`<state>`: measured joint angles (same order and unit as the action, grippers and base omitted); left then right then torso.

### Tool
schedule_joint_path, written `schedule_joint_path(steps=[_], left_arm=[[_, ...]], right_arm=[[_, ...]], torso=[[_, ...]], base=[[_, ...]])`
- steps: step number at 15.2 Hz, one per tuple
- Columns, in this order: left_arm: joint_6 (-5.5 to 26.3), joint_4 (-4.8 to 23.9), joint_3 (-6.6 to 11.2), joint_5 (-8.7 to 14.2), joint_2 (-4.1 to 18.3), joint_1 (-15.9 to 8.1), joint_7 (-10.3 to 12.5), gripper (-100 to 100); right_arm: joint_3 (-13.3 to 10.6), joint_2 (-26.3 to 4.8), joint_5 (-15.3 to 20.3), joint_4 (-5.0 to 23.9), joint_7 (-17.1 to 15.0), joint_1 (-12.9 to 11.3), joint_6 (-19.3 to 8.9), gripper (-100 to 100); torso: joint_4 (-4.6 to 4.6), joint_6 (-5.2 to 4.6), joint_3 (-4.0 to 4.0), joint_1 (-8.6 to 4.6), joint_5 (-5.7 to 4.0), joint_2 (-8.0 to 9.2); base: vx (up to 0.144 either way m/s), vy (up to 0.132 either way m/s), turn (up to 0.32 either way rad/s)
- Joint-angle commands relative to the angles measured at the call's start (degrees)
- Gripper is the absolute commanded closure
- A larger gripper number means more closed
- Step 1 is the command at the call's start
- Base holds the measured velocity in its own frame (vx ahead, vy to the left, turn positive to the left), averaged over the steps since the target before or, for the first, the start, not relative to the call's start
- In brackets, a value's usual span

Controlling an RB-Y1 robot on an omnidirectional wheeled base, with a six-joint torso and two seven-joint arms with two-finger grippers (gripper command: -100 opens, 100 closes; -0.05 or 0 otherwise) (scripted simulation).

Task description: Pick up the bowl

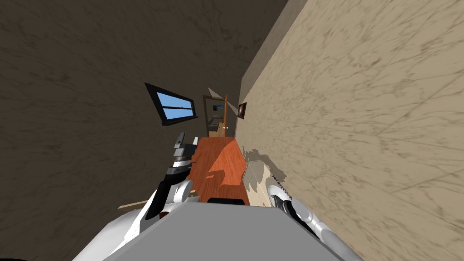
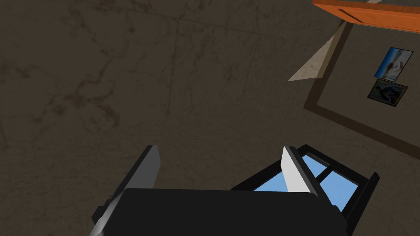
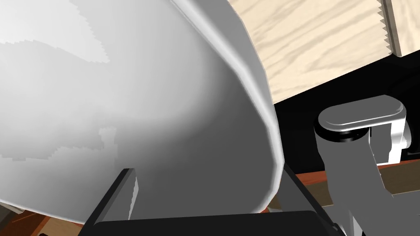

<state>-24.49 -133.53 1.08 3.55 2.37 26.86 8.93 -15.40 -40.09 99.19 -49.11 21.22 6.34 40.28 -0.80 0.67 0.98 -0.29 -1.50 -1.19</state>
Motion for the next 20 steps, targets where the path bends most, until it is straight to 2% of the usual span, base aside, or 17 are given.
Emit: schedule_joint_path(steps=[1, 4, 5, 6, 7, 9, 12, 13, 14, 15, 17, 20], left_arm=[[0.0, 0.0, 0.0, 0.0, 0.0, 0.0, 0.0, 0], [0.0, 0.0, 0.01, 0.0, 0.0, 0.0, 0.0, 0], [0.0, 0.0, 0.01, 0.0, 0.0, 0.0, 0.0, 0], [0.0, 0.0, 0.01, 0.0, 0.0, 0.0, 0.0, 0], [0.0, 0.0, 0.01, 0.0, 0.0, 0.0, 0.0, 0], [0.0, 0.0, 0.0, 0.0, 0.0, 0.0, 0.0, 0], [0.0, 0.0, 0.01, 0.0, 0.0, 0.0, 0.0, 0], [0.0, 0.0, 0.01, 0.0, 0.0, 0.0, 0.0, 0], [0.0, 0.0, 0.01, 0.0, 0.0, 0.0, 0.0, 0], [0.0, 0.0, 0.01, 0.0, 0.0, 0.0, 0.0, 0], [0.0, 0.0, 0.0, 0.0, 0.0, 0.0, 0.0, 0], [0.0, 0.0, 0.01, 0.0, 0.0, 0.0, 0.0, 0]], right_arm=[[2.9, 1.2, 0.3, 0.7, 2.9, 2.9, 0.5, -100], [6.8, 1.2, 0.3, 0.7, 6.0, 3.1, 0.5, -100], [8.0, 1.2, 0.3, 0.7, 6.2, 3.1, 0.5, -100], [8.1, 1.2, 0.3, 0.7, 6.2, 3.1, 0.5, -100], [10.3, 3.2, 0.3, 1.7, 8.9, 5.8, 2.2, -100], [12.4, 3.2, 0.3, 1.7, 9.8, 8.6, 2.2, -100], [16.3, 3.2, 0.3, 1.7, 13.4, 9.0, 2.2, -100], [17.7, 3.2, 0.3, 1.7, 13.5, 9.0, 2.2, -100], [17.7, 3.2, 0.3, 1.7, 13.5, 9.0, 2.2, -100], [19.8, 5.3, 0.2, 2.8, 16.1, 11.6, 3.9, -100], [22.2, 5.3, 0.2, 2.8, 17.2, 14.9, 3.9, -100], [26.2, 5.3, 0.2, 2.8, 20.8, 14.9, 3.9, -100]], torso=[[0.0, 0.0, 0.0, 0.0, 0.0, 0.0], [-0.08, -0.11, 0.03, -0.23, -0.11, 0.05], [-0.06, -0.11, -0.02, -0.29, -0.12, 0.12], [-0.04, -0.09, -0.05, -0.34, -0.13, 0.18], [-0.04, -0.1, -0.07, -0.38, -0.14, 0.22], [-0.08, -0.05, 0.06, -0.25, -0.18, -0.04], [-0.15, -0.17, 0.07, -0.45, -0.26, 0.03], [-0.12, -0.16, 0.02, -0.5, -0.27, 0.12], [-0.1, -0.14, -0.02, -0.54, -0.28, 0.19], [-0.09, -0.15, -0.05, -0.55, -0.29, 0.23], [-0.14, -0.13, 0.07, -0.47, -0.3, -0.01], [-0.14, -0.16, 0.07, -0.48, -0.27, 0.04]], base=[[0.097, 0.024, 0.126], [0.029, 0.02, -0.013], [-0.009, 0.002, -0.013], [-0.011, -0.002, 0.005], [0.057, 0.036, 0.223], [0.108, 0.039, 0.208], [0.034, 0.01, -0.017], [-0.011, -0.002, -0.01], [-0.012, -0.004, 0.006], [0.056, 0.022, 0.259], [0.11, 0.03, 0.195], [0.033, 0.013, -0.022]])
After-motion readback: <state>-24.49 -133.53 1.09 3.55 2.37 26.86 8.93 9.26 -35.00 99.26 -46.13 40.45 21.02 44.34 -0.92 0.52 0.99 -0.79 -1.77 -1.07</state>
